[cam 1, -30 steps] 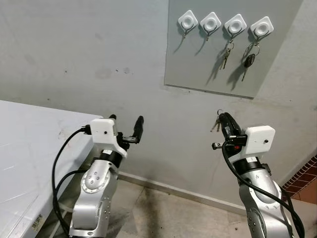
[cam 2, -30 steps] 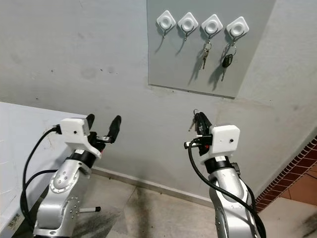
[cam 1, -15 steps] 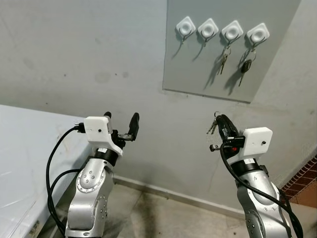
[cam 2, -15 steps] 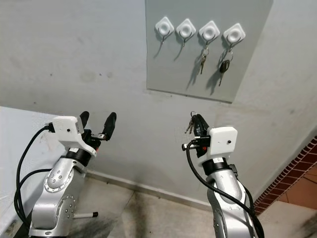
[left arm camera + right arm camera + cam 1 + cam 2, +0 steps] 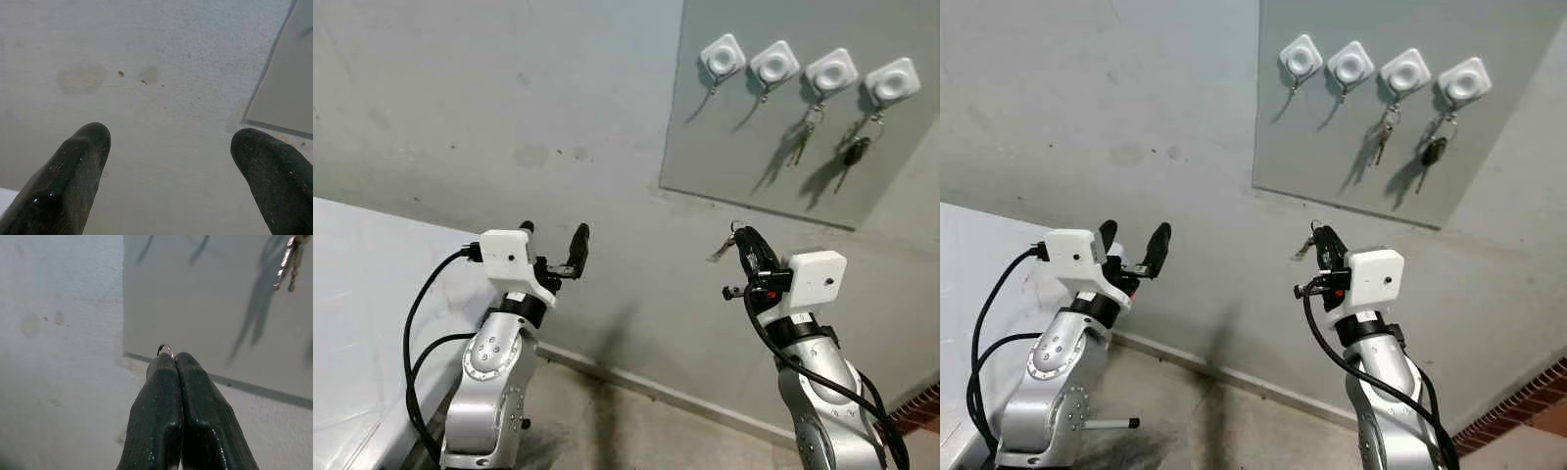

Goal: Hang keys on a hook

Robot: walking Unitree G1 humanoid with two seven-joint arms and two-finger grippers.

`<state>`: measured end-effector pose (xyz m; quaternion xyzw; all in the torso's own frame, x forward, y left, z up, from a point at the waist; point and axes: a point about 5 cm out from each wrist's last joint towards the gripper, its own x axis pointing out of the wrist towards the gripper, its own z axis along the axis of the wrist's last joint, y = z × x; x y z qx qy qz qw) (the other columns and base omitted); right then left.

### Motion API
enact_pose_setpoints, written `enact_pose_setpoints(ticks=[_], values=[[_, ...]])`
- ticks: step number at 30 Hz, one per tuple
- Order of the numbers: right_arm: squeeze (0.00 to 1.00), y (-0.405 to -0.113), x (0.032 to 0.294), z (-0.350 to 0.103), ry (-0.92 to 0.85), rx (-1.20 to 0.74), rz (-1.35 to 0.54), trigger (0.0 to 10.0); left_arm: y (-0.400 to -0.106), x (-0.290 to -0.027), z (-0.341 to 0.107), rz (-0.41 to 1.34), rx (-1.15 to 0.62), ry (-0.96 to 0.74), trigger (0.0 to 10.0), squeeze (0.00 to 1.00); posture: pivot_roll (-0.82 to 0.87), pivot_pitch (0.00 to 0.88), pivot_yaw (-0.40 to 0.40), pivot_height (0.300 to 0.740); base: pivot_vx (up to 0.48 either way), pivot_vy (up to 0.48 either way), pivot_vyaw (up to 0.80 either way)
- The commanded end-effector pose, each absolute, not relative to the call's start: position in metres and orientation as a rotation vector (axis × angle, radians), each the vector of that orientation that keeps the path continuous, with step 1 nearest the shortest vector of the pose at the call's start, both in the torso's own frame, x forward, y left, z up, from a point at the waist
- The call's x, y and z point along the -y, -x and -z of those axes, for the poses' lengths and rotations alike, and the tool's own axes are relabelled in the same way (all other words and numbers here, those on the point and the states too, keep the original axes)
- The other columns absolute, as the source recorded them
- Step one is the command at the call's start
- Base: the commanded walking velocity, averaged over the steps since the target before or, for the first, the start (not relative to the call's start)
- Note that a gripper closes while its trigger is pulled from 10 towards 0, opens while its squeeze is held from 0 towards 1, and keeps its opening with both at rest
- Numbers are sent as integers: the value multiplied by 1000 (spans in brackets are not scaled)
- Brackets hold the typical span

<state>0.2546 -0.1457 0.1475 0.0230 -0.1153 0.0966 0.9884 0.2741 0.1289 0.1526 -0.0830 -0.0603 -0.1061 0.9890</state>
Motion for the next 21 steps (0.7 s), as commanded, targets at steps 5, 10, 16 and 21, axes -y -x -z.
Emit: enact_pose_setpoints(ticks=[5, 10, 16, 21], values=[[0, -254, 145, -153, -46, 249, -202, 10000, -273, -127, -155, 222, 126, 164, 10000, 0, -47, 0, -28, 740, 375, 0, 0], [0, -255, 145, -153, -44, 248, -205, 10000, -272, -127, -155, 222, 126, 166, 10000, 0, -46, 0, -30, 740, 374, 0, 0], [0, -256, 144, -153, -44, 245, -210, 10000, -271, -123, -155, 228, 122, 151, 10000, 0, -44, 0, -33, 740, 123, 0, 0], [0, -260, 140, -155, -43, 243, -244, 10000, -271, -109, -158, 323, 134, 90, 10000, 0, -42, 0, -38, 740, 0, 0, 0]])
